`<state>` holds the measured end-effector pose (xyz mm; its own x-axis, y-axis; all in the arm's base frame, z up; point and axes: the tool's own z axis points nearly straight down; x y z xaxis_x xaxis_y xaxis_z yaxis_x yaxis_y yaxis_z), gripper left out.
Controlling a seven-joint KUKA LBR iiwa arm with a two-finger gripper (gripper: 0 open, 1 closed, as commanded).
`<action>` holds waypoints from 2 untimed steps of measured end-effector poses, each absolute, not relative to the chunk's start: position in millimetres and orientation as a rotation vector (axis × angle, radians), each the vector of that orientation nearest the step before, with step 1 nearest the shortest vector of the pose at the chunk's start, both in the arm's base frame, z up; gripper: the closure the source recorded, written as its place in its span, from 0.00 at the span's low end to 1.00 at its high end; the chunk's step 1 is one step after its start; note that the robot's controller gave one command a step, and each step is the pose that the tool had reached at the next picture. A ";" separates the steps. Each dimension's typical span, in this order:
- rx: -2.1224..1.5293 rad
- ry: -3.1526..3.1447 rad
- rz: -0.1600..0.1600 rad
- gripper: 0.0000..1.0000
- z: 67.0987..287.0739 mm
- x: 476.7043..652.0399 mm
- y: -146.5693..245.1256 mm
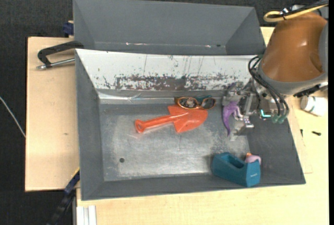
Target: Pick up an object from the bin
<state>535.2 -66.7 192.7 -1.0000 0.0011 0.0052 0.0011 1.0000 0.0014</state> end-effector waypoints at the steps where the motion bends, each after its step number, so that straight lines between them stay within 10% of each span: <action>1: 0.000 -3.142 -0.001 0.00 195.9 536.2 -66.4; 2: 0.049 -3.151 0.001 0.00 149.3 558.3 -61.4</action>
Offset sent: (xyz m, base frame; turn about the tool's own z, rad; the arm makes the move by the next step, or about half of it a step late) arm 0.0465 0.0139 -0.1190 -0.0793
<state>558.3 -61.4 149.3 -0.9995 -0.0313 -0.0100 -0.0313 0.9995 -0.0009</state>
